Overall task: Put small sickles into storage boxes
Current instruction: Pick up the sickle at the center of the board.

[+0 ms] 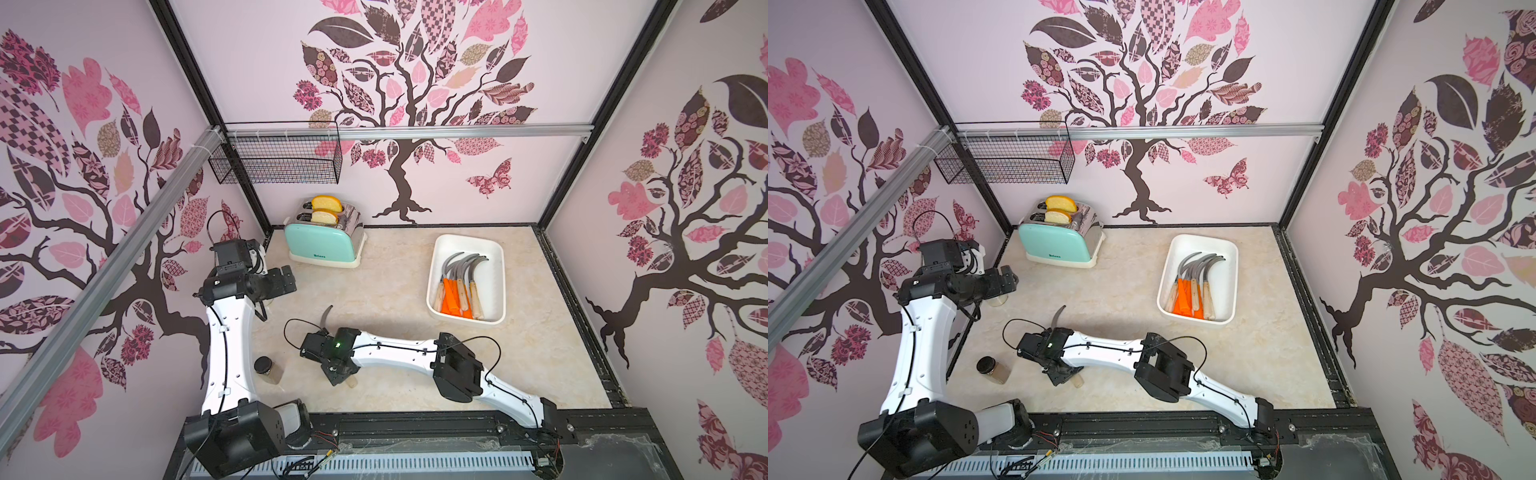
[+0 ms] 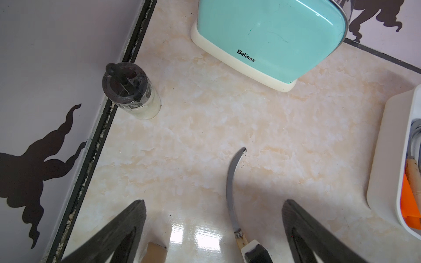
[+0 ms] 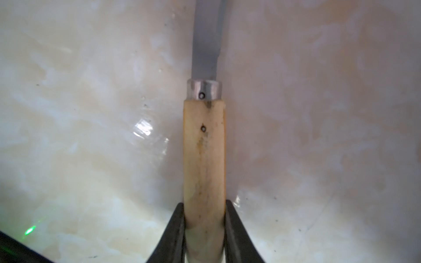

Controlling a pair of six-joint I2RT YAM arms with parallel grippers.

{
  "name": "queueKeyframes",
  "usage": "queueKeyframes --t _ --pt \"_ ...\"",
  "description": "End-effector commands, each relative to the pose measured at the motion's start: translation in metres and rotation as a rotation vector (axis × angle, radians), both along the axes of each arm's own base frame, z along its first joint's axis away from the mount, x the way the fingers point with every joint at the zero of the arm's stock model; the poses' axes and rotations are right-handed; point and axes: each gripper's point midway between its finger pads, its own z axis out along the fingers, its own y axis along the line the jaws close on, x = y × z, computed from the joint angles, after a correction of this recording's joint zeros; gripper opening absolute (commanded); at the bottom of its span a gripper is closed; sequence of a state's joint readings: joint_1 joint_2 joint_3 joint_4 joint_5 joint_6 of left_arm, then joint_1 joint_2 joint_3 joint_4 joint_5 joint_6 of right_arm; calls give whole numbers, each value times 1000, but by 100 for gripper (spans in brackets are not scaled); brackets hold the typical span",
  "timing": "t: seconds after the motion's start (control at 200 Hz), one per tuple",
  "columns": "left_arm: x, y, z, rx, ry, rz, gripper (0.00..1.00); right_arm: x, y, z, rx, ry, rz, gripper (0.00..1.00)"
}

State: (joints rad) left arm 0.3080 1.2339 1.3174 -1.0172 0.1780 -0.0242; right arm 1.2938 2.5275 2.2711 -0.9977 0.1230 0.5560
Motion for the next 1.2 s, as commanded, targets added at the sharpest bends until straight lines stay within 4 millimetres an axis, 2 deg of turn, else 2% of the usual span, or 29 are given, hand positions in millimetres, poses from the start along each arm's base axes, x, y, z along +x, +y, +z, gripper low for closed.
queueKeyframes --t 0.0,0.175,0.185,0.21,0.645,0.73,0.925,1.195 --pt "9 0 12 -12 -37 -1 98 8 -10 17 -8 -16 4 1" --pt "15 3 18 -16 -48 12 98 7 -16 19 -30 -17 24 1" --pt "15 3 19 -16 -48 13 98 8 -14 32 -7 -23 23 0" --pt "16 3 18 -15 -47 14 98 8 -15 38 -1 -28 25 0" --pt "19 6 9 -19 -38 32 98 15 -29 70 24 -62 39 0" --pt "19 7 7 -9 -34 30 98 15 -41 69 1 -64 37 0" --pt "20 4 2 -7 -32 -3 98 19 -70 89 10 -81 6 0" --pt "23 -19 -7 -76 -36 -106 96 43 -119 132 101 -102 -101 0"
